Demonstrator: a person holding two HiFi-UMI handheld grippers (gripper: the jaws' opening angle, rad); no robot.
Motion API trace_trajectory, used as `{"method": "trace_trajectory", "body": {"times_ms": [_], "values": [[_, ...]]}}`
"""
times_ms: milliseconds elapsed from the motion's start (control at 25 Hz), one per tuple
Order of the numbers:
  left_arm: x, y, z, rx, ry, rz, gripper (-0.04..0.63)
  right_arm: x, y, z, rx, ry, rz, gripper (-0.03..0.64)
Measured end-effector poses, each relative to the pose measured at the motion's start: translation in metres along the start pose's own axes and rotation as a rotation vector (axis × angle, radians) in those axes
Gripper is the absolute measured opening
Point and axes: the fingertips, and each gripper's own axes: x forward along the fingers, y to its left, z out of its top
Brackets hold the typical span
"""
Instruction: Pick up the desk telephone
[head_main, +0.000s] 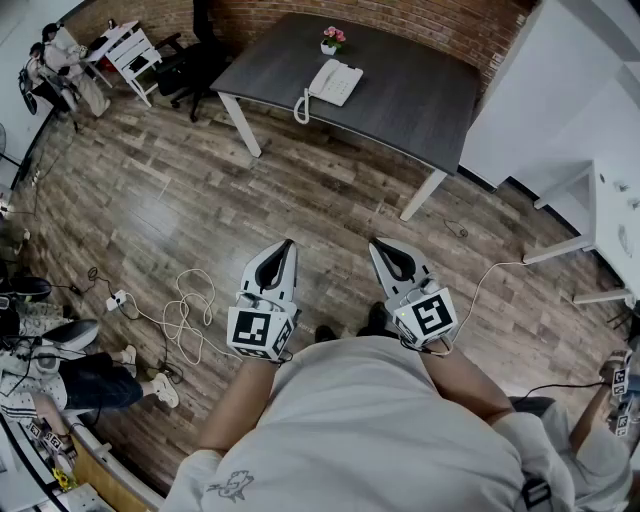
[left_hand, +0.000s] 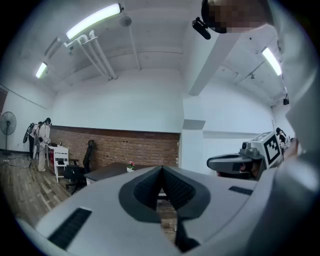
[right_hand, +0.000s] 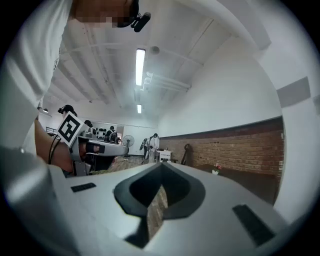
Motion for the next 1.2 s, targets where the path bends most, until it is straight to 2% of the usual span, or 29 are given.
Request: {"method": "trace_trajectory", "body": {"times_ms": [360, 560, 680, 960, 1200], "values": [[0.034, -0.015, 0.001, 0.008, 0.002, 0.042, 0.011, -0.004, -0.045, -0.005, -0.002, -0.010, -0.011, 0.004], [0.065, -0.036, 0.008, 0.001, -0.021, 0.039, 0.011, -0.005, -0.082, -0.004, -0.043, -0.018, -0.005, 0.005], [0.086, -0.049, 0.007, 0.003, -0.015, 0.047, 0.053, -0.006, -0.106, -0.008, -0.027, -0.016, 0.012, 0.021], [0.127, -0.071, 0.002, 0.001, 0.009, 0.081, 0.235, -0.006, -0.152, -0.016, 0.018, -0.028, 0.094, 0.162], [0.151, -0.082, -0.004, 0.003, 0.036, 0.086, 0.282, -0.003, -0.180, -0.024, 0.041, -0.021, 0.107, 0.204]]}}
